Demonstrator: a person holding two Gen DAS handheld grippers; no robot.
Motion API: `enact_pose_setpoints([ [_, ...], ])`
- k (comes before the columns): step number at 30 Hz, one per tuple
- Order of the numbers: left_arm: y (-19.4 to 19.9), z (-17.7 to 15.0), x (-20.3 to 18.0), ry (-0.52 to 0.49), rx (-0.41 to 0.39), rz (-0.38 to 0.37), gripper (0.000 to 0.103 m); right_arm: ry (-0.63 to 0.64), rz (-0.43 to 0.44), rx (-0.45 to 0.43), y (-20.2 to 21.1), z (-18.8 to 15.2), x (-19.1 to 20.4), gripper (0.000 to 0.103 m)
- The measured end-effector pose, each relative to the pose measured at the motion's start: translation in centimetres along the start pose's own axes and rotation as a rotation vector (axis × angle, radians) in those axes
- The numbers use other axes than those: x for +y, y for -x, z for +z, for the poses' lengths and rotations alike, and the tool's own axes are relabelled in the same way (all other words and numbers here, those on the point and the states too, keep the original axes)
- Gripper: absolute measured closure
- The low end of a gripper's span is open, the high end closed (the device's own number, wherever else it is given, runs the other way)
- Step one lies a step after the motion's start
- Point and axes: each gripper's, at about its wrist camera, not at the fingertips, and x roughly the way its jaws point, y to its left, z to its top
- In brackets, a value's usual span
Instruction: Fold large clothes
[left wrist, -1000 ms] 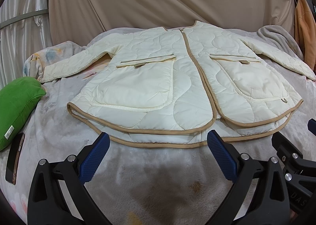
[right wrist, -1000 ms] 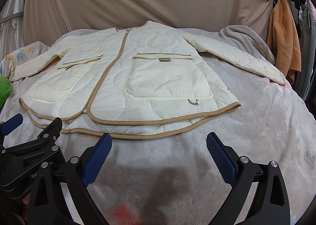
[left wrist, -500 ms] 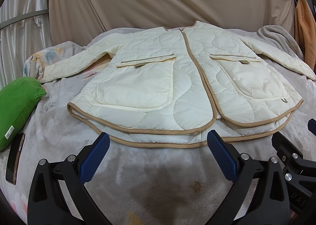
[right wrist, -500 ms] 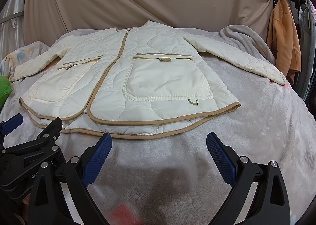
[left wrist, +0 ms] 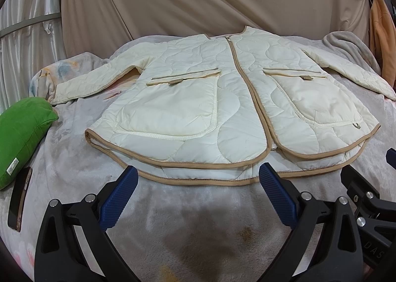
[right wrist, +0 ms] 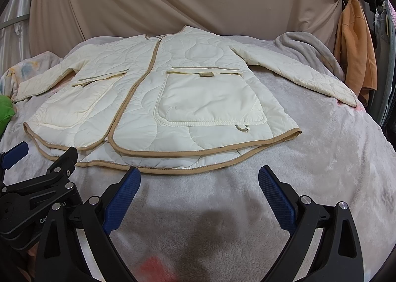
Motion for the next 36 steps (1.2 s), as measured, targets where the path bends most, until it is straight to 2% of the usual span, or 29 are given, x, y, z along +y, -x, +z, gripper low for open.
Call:
enact_pose_setpoints([
  [6, 0.1, 0.1, 0.0, 0.000, 0.001, -0.003, 0.007, -0.005, 0.021, 0.012, -0.2, 0.2, -0.1, 0.007],
  [9, 0.5, 0.4, 0.8, 0.000, 0.005, -0.080, 0.007, -0.024, 0.055, 0.033, -0.3, 0.6, -1.0, 0.009],
  [11, 0.7, 1.0, 1.7, 0.004, 0.015, -0.124, 0.007, -0.055, 0.076, 0.040, -0.2, 2.0, -3.5, 0.009],
  [16, 1.3, 3.8, 4.6, 0.020, -0.048, -0.140, 0.006, -0.240, 0.098, 0.028, -1.9, 6.9, -15.3, 0.009],
  [20, -0.2, 6.7, 7.6, 0.058, -0.085, -0.142, 0.006, -0.404, 0.022, 0.025, -6.4, 10.0, -27.0, 0.009],
  [23, -2.3, 8.2, 8.7, 0.084, -0.070, -0.143, 0.006, -0.527, -0.047, 0.013, -9.9, 11.2, -34.7, 0.010],
  [25, -3.7, 8.8, 9.4, 0.091, -0.062, -0.103, 0.006, -0.586, -0.076, -0.008, -12.0, 11.6, -38.8, 0.010],
  [28, -6.1, 9.6, 9.9, 0.064, -0.018, -0.053, 0.006, -0.713, -0.105, 0.008, -15.2, 11.5, -43.7, 0.010],
  [31, -8.4, 10.4, 10.5, 0.071, 0.020, -0.072, 0.006, -0.781, -0.099, 0.019, -17.8, 11.4, -46.5, 0.017],
  [34, -10.2, 10.9, 10.6, 0.058, 0.039, -0.076, 0.006, -0.786, -0.092, 0.036, -19.5, 12.0, -47.1, 0.039],
  [36, -10.9, 11.3, 10.4, 0.048, 0.045, -0.071, 0.006, -0.774, -0.089, 0.039, -20.3, 12.9, -46.9, 0.064],
])
